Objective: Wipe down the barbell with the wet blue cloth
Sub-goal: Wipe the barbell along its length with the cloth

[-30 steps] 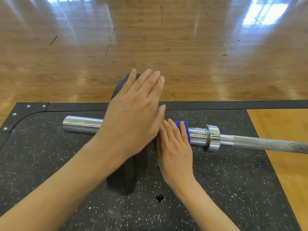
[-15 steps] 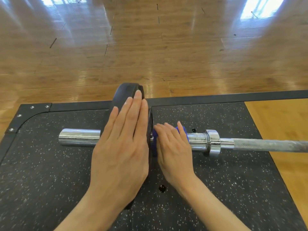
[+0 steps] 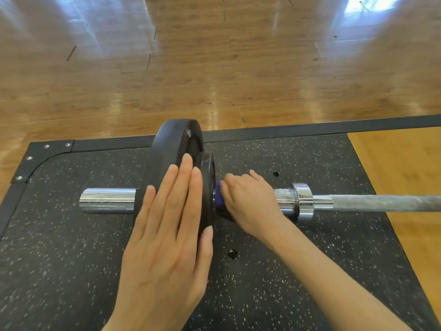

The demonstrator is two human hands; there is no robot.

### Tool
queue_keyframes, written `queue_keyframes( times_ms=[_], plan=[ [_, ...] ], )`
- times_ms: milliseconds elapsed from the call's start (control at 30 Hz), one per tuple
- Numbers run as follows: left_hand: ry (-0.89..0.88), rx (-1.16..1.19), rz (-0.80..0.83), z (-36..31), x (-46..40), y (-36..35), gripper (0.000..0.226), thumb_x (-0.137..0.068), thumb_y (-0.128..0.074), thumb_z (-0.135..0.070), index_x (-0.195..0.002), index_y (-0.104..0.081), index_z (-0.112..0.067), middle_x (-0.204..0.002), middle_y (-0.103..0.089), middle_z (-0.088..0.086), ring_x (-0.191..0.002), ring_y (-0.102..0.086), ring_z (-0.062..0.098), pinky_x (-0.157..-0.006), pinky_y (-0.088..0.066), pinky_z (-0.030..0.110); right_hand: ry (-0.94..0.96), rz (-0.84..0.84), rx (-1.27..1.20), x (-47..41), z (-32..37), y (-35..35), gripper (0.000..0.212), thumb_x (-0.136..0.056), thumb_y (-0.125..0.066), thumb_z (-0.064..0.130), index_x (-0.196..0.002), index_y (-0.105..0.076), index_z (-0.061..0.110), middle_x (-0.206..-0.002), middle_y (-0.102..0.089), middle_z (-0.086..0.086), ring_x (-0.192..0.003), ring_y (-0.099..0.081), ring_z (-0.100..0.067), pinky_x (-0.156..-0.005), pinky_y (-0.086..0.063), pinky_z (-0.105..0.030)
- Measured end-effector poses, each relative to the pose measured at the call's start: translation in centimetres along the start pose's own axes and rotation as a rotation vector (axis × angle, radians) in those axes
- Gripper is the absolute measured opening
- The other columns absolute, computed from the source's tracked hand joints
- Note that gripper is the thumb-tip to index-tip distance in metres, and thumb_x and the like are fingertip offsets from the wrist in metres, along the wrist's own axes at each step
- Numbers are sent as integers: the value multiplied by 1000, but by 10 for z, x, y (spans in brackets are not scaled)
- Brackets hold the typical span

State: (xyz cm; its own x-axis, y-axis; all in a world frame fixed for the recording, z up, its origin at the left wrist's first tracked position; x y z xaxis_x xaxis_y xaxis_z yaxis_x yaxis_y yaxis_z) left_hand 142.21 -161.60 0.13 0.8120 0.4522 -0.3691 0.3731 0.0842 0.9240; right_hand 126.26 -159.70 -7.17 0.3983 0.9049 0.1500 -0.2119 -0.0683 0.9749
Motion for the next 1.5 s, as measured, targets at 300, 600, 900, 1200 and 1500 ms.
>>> queue_keyframes(
  times_ms=[300, 600, 900, 1200, 1500],
  plan=[
    [-189, -68, 60, -46, -10, -17, 63, -92, -42, -19, -149, -40, 9, -160, -33, 23, -149, -31, 37, -120, -23, 46, -148, -516, 12, 49, -23, -37, 5, -93, -62, 13, -95, -66, 13, -86, -64, -2, -86, -62, -26, -112, -36, -44],
    [91, -40, 120, -36, -7, -56, 65, -101, -31, -28, -152, -30, 12, -162, -25, 28, -152, -23, 38, -121, -17, 50, -146, -555, -27, 62, -28, -40, 44, -110, -25, 31, -109, -64, 12, -103, -66, -1, -109, -62, -26, -121, -26, -46],
    [99, 35, 44, -38, 0, -60, 68, -103, -33, -36, -154, -27, 9, -165, -19, 25, -154, -19, 35, -124, -11, 46, -178, -585, -42, 76, -9, -49, 41, -106, -35, 25, -135, -56, 6, -136, -60, -11, -134, -52, -31, -120, -27, -46],
    [114, 32, 54, -38, 8, -57, 69, -102, -33, -35, -154, -25, 10, -164, -19, 26, -154, -19, 37, -125, -10, 46, -286, -482, -29, 39, -3, -30, 42, -97, -35, 30, -80, -70, 12, -80, -68, -7, -81, -65, -28, -101, -49, -46],
    [131, 104, 70, -42, 17, -55, 72, -102, -33, -38, -156, -22, 8, -166, -14, 24, -155, -14, 35, -126, -3, 44, -308, 33, -49, 17, -21, -4, 25, -104, -38, 24, -102, -60, 13, -92, -62, -6, -77, -48, -32, -65, -32, -35]
  ],
)
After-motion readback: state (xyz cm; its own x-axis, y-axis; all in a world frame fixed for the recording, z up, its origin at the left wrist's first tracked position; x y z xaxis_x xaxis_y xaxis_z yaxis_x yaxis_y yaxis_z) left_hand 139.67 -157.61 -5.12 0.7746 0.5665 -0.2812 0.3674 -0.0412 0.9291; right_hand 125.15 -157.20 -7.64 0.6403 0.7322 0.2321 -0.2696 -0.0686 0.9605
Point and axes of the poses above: each hand's wrist, its own x-axis away from the middle knuckle, its own y-axis out of the back of the hand, z = x × y, the point moved 3 cm from there along -x, towards the middle knuckle
